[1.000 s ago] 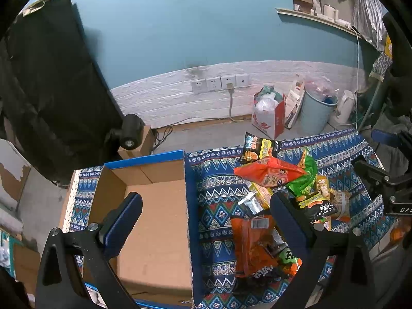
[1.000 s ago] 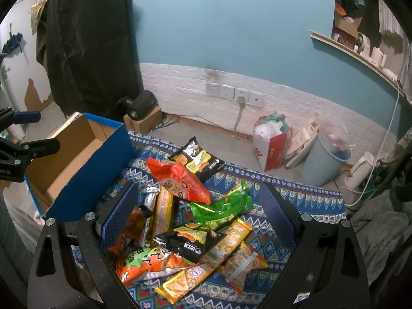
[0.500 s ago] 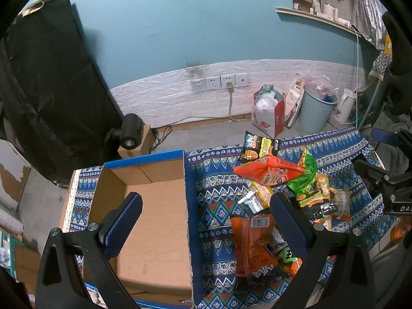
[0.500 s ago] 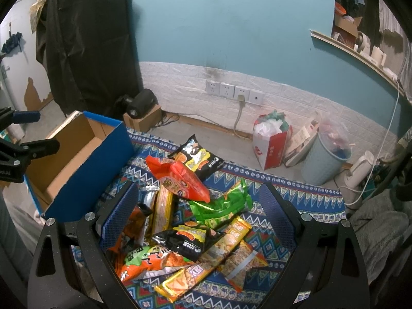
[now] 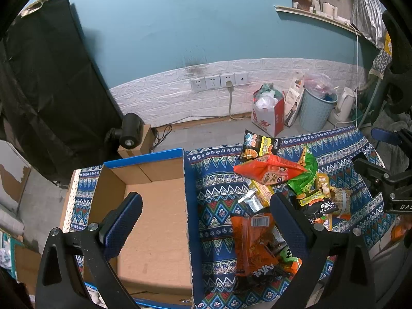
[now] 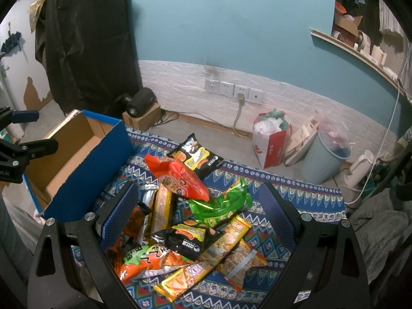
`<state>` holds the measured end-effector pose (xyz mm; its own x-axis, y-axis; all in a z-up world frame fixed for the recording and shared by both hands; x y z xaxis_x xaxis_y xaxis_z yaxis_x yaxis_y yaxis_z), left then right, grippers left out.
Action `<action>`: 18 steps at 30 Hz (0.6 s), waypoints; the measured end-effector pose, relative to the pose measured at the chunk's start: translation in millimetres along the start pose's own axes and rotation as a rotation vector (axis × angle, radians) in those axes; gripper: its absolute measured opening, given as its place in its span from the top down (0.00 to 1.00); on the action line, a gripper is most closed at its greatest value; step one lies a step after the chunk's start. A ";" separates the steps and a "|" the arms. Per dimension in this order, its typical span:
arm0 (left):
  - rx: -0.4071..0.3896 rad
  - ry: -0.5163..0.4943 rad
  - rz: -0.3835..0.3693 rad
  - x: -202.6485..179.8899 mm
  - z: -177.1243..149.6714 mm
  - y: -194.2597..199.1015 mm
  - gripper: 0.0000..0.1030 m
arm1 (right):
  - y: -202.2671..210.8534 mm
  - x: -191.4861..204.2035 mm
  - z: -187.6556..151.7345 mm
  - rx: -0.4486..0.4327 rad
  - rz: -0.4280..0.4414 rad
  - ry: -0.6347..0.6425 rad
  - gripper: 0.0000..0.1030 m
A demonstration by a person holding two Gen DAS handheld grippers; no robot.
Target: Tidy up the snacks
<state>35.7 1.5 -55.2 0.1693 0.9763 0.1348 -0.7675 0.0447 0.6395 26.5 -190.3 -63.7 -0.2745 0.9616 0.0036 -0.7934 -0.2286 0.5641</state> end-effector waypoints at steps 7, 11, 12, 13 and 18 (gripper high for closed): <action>0.000 -0.001 -0.001 0.1 -0.3 0.0 0.02 | -0.2 -0.4 0.0 0.001 -0.001 0.001 0.10; 0.001 -0.001 0.000 0.0 0.0 -0.2 0.02 | -0.3 -0.6 -0.2 0.001 0.000 0.000 0.10; 0.002 -0.001 0.000 0.1 -0.3 -0.1 0.02 | -0.1 -0.7 -0.4 0.002 0.001 0.000 0.10; 0.001 -0.001 0.000 -0.1 0.0 -0.1 0.02 | -0.4 -0.5 0.3 0.001 0.001 0.000 0.10; 0.002 -0.003 0.001 0.3 -3.0 0.3 0.02 | -0.4 -0.5 0.7 0.002 0.001 0.000 0.10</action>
Point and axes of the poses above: each gripper's, at about its wrist camera, not at the fingertips, and y roughly against the way its jaws point, x to its left, z to its top, the point moved 6 cm from there along -y, roughly the way its jaws point, and after that the axes turned 10 degrees about -x, right-handed, at the moved point
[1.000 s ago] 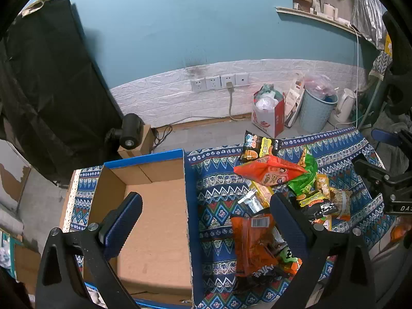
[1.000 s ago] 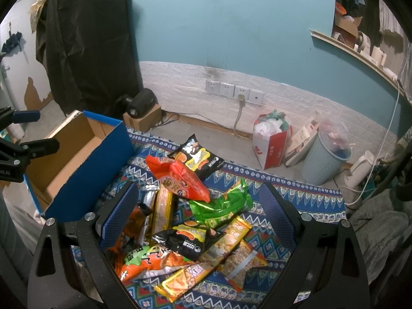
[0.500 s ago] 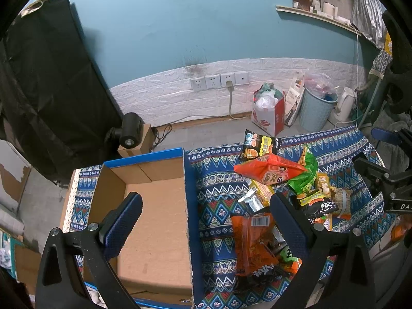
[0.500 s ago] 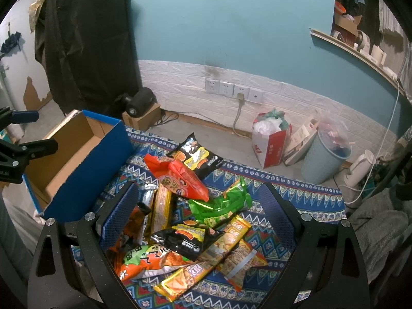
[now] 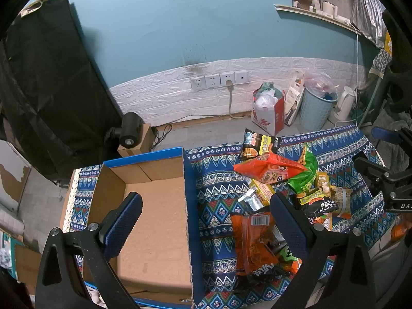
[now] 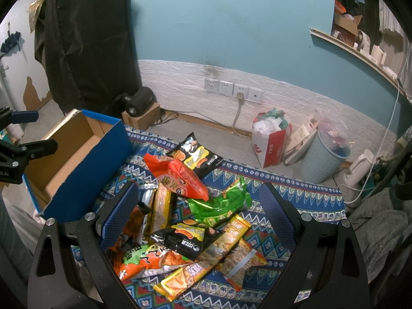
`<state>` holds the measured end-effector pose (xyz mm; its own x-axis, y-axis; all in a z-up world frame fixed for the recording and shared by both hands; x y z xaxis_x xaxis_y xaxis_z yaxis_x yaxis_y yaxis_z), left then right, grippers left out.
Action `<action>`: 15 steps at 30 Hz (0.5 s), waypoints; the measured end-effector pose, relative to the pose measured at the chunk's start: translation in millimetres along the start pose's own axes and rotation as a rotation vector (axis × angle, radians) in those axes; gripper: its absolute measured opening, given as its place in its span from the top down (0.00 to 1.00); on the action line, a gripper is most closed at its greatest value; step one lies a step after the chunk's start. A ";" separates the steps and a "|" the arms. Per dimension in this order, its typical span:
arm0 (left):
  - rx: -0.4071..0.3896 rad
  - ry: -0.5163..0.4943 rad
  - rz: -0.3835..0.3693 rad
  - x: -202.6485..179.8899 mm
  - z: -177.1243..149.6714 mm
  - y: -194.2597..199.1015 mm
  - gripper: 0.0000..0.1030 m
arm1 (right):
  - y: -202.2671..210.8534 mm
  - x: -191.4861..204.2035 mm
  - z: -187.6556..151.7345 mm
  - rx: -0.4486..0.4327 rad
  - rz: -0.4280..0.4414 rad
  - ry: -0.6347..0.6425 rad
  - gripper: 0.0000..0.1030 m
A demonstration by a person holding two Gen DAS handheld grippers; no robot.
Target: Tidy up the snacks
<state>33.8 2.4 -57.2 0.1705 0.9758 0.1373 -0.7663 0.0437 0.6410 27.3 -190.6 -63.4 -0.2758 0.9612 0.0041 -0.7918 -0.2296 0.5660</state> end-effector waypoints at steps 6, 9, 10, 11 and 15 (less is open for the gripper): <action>0.002 0.000 0.000 0.3 -0.9 0.4 0.02 | -0.1 -1.0 -1.4 0.003 -0.002 0.000 0.10; 0.003 -0.001 0.000 0.2 -1.6 0.8 0.02 | 0.3 -2.2 -2.4 0.004 -0.003 -0.001 0.10; 0.002 -0.001 0.000 -0.4 -0.3 0.0 0.02 | 0.1 -2.3 -2.1 0.005 -0.002 -0.001 0.10; 0.003 -0.001 0.001 -0.4 -0.1 -0.1 0.02 | 0.1 -2.2 -2.0 0.004 -0.002 0.000 0.10; 0.004 -0.003 0.002 -0.3 -1.9 0.2 0.02 | 0.5 -2.5 -2.8 0.004 -0.002 0.000 0.10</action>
Point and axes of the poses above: each gripper's, at about its wrist camera, not at the fingertips, and y roughly against the way its jaws point, x to its left, z to its top, the point moved 6 cm from there along -y, roughly the way its jaws point, and after that the axes turned 10 degrees about -x, right-handed, at the moved point
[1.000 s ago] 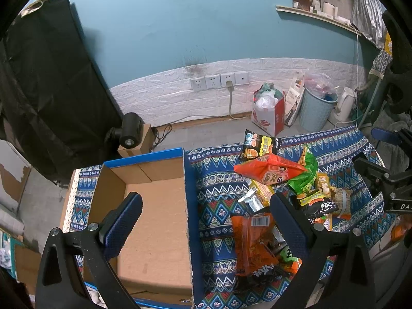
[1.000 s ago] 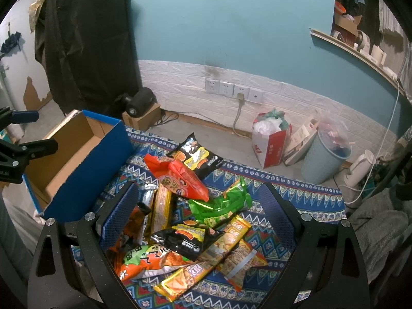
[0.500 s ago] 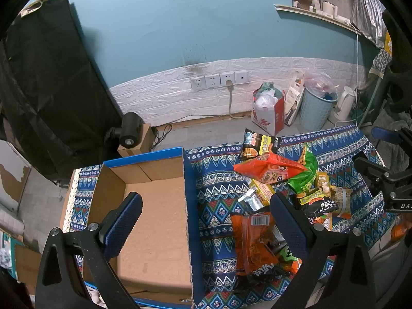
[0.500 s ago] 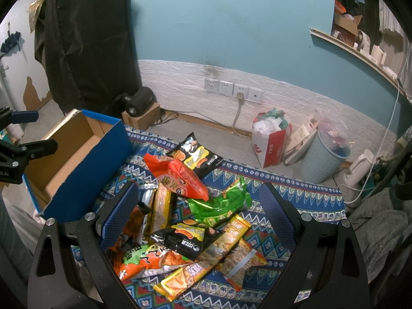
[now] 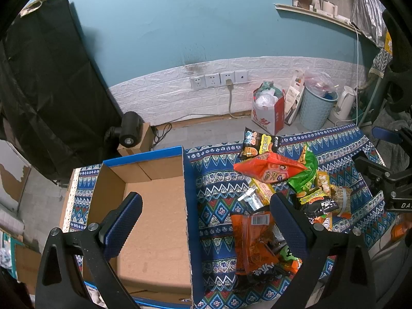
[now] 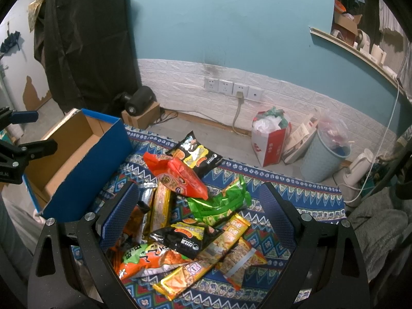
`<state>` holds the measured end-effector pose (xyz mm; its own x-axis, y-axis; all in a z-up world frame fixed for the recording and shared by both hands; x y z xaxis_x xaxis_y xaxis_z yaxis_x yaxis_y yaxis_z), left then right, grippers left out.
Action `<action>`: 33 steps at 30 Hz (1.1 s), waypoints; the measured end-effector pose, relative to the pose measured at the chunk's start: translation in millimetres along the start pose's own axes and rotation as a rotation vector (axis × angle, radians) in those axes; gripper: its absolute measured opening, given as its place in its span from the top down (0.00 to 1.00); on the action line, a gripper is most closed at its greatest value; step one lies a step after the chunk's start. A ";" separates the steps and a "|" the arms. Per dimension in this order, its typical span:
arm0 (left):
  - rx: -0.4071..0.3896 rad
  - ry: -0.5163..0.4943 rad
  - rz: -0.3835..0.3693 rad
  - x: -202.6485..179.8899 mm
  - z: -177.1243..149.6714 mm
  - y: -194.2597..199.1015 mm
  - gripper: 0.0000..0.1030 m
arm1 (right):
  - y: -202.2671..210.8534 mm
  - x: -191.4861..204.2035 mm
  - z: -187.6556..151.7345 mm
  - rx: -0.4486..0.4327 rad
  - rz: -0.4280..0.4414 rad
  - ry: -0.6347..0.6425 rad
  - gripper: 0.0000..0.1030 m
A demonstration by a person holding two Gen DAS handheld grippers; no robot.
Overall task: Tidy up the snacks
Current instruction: 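Grasp orange chip bag with left tool while right tool grasps striped orange snack bag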
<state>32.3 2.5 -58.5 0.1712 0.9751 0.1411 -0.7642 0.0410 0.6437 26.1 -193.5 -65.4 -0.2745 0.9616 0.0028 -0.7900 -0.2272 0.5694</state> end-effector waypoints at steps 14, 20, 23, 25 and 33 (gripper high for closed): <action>0.006 -0.002 0.002 -0.1 -2.1 -0.9 0.02 | -0.7 -2.4 -3.2 0.011 -0.005 -0.003 0.10; 0.012 -0.006 0.004 -0.3 -1.4 -2.9 0.02 | -0.3 -3.8 -4.4 0.017 -0.006 -0.004 0.10; 0.022 -0.007 0.003 -1.5 -0.9 -6.7 0.02 | -0.3 -4.6 -4.3 0.019 -0.008 -0.005 0.10; 0.030 -0.008 0.000 -3.0 -0.5 -10.8 0.02 | -1.5 -5.6 -2.4 0.024 -0.010 -0.006 0.10; 0.118 -0.011 -0.042 -14.9 -14.5 -34.3 0.02 | -13.7 -19.3 -8.6 0.081 -0.053 -0.024 0.10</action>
Point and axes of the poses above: each gripper's, at about its wrist camera, not at the fingertips, and y roughly against the way its jaws point, x to its left, z to its top, the point moved 6 cm from there along -y, roughly the way its jaws point, and after that the axes turned 10 degrees about -x, right-handed, at the moved point
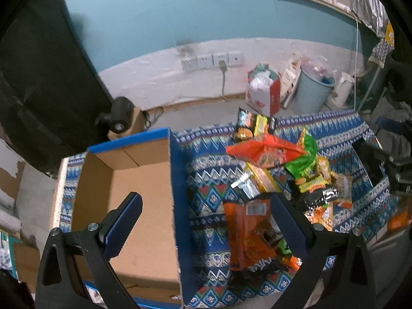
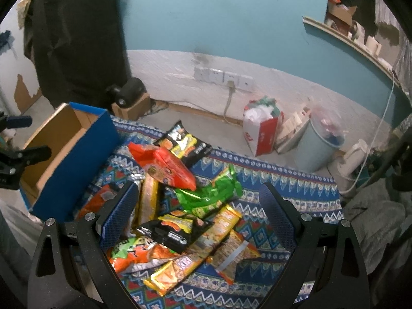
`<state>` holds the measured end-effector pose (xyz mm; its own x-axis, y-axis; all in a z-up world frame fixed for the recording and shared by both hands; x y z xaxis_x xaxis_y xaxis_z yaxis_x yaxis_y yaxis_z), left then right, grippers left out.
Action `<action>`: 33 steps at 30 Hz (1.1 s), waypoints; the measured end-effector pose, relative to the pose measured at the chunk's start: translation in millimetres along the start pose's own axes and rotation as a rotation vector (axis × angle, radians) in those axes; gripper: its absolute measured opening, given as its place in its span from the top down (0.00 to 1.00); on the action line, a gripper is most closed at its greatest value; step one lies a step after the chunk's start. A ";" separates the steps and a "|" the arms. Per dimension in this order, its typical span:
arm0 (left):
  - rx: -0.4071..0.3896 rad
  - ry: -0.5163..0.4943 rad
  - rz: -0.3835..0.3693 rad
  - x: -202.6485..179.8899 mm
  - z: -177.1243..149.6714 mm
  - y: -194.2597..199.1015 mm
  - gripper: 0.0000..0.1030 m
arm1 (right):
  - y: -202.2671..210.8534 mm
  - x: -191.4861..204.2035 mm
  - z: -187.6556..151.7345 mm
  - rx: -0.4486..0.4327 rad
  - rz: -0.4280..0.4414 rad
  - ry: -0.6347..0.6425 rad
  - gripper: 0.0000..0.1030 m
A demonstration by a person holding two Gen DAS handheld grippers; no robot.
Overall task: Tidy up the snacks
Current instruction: 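Grasp orange chip bag with left tool while right tool grasps striped orange snack bag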
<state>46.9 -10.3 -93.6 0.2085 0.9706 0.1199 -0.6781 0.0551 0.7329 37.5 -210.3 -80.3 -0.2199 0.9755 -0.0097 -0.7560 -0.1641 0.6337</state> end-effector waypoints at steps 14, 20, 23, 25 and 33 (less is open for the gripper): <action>0.228 -0.052 -0.040 -33.3 -50.5 -66.8 0.02 | -52.3 -75.5 -63.9 0.258 -0.150 -0.191 0.10; 0.299 -0.068 -0.047 -48.0 -68.6 -86.9 0.02 | -72.4 -89.7 -102.6 0.365 -0.172 -0.249 0.10; 0.319 -0.087 -0.042 -53.3 -74.6 -94.0 0.02 | -80.3 -92.3 -118.9 0.407 -0.175 -0.261 0.10; 0.330 -0.097 -0.041 -56.5 -78.3 -97.4 0.02 | -85.2 -93.1 -128.2 0.429 -0.168 -0.276 0.10; 0.379 -0.079 -0.049 -56.7 -88.3 -116.1 0.02 | -105.9 -89.8 -155.6 0.519 -0.156 -0.288 0.22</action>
<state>51.6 -51.1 -244.7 0.2980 0.9471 0.1191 -0.3604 -0.0039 0.9328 41.4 -303.4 -266.9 0.0999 0.9945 0.0309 -0.3513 0.0063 0.9362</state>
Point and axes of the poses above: each gripper's, at about its wrist camera, not at the fingertips, and y roughly against the way its jaws point, x to its left, z to its top, the point moved 6 cm from there along -y, roughly the way its jaws point, and after that the axes turned 10 degrees about -x, right-handed, at the moved point
